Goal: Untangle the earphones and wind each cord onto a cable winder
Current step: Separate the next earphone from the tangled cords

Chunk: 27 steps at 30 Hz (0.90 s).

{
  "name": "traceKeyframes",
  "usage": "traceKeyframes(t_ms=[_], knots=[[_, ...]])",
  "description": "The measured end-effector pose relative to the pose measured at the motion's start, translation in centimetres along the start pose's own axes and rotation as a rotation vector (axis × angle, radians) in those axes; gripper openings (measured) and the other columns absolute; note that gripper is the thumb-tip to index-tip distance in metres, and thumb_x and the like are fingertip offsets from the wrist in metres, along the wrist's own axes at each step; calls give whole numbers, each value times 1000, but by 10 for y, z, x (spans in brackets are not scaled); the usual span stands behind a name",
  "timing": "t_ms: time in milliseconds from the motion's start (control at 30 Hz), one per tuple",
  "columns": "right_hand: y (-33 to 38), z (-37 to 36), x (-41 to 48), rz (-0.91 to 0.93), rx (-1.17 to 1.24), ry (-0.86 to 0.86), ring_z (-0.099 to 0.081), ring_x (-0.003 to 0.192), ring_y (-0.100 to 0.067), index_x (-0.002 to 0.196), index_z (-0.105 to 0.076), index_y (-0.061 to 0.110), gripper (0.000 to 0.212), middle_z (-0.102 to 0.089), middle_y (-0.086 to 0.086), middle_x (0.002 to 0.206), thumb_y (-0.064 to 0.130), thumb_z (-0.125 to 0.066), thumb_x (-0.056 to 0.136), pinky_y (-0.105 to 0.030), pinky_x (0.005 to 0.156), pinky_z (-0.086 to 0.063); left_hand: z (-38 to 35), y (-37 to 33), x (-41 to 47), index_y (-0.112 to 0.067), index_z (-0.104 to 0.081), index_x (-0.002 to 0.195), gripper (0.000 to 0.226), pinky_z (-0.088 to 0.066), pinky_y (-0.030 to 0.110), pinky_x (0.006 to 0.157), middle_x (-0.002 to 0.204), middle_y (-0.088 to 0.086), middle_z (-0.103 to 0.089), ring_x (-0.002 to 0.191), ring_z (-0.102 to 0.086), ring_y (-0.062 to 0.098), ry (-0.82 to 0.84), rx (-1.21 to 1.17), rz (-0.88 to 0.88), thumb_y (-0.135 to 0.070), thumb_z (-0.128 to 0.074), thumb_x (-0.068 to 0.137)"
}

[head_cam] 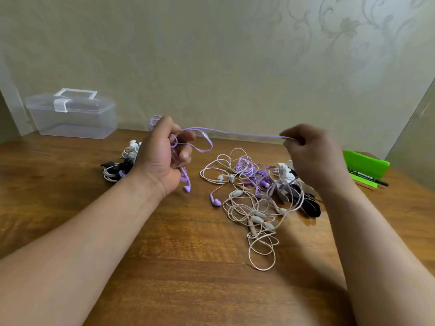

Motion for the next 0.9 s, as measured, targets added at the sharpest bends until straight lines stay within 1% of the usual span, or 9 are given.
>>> traceKeyframes(t_ms=[100,167,233,333,400,600,667,767,900], knots=[[-17,10,2,-84,-206,-76,-63,92,-38,102,-75,14,25,-74,-16,98,30,-56,105,-38,72,-46,2,-2,-1,-20,-42,36,57,-9,31,54,64,3,-65,37,-36,15,-18,24,-19,-13,-45,92],[-33,10,2,-170,-321,-42,-58,87,-39,94,-69,10,44,-70,-19,95,44,-44,109,-40,68,-42,-1,-1,-2,-20,-43,35,58,-9,33,55,65,4,-66,37,-36,15,-8,73,-19,-13,-44,93],[-44,8,1,-261,-141,-23,-63,80,-33,103,-72,11,50,-71,-13,91,49,-40,110,-36,66,-45,-8,5,-5,-20,-46,39,55,-9,31,52,67,5,-67,37,-37,16,25,118,-3,-14,-45,93],[-41,-15,-2,-359,556,38,-69,62,-15,110,-72,11,28,-71,-12,90,24,-46,112,-28,57,-57,-18,13,-10,-20,-45,58,36,-14,20,40,70,7,-69,38,-39,18,88,179,14,-14,-45,94],[-28,-26,-2,-332,769,124,-76,78,-18,109,-73,11,26,-75,-14,98,5,-48,108,-27,72,-62,-23,16,-12,-19,-44,64,30,-17,18,38,72,8,-69,40,-39,19,118,212,12,-13,-46,94],[-4,-30,-5,-140,603,274,-74,90,-13,107,-78,22,41,-81,-4,101,-7,-50,100,-28,83,-58,-25,14,-15,-21,-48,60,35,-16,18,40,73,10,-69,41,-41,20,123,250,-7,-12,-48,93],[0,-34,-6,-157,692,284,-73,85,-13,109,-77,19,38,-81,-4,101,-8,-51,100,-25,77,-56,-25,13,-16,-20,-46,60,34,-16,18,40,73,9,-70,41,-41,20,124,260,-9,-12,-47,93],[-1,-32,-6,-262,962,256,-59,58,-14,116,-72,8,26,-75,-10,87,3,-47,108,-21,49,-45,-27,15,-17,-19,-45,63,31,-18,19,40,74,9,-70,42,-41,20,136,268,1,-11,-47,93],[-10,-27,-5,-253,830,194,-40,43,-15,121,-70,12,28,-66,-6,67,23,-46,112,-22,42,-31,-27,17,-17,-18,-45,64,29,-18,20,41,75,10,-71,44,-41,20,148,298,6,-12,-47,92]])
Point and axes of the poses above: each hand's wrist, its own x-axis towards the middle knuckle, its own z-axis out of the back of the hand, y = z × x, the point moved 10 cm from there along x, towards the middle knuckle
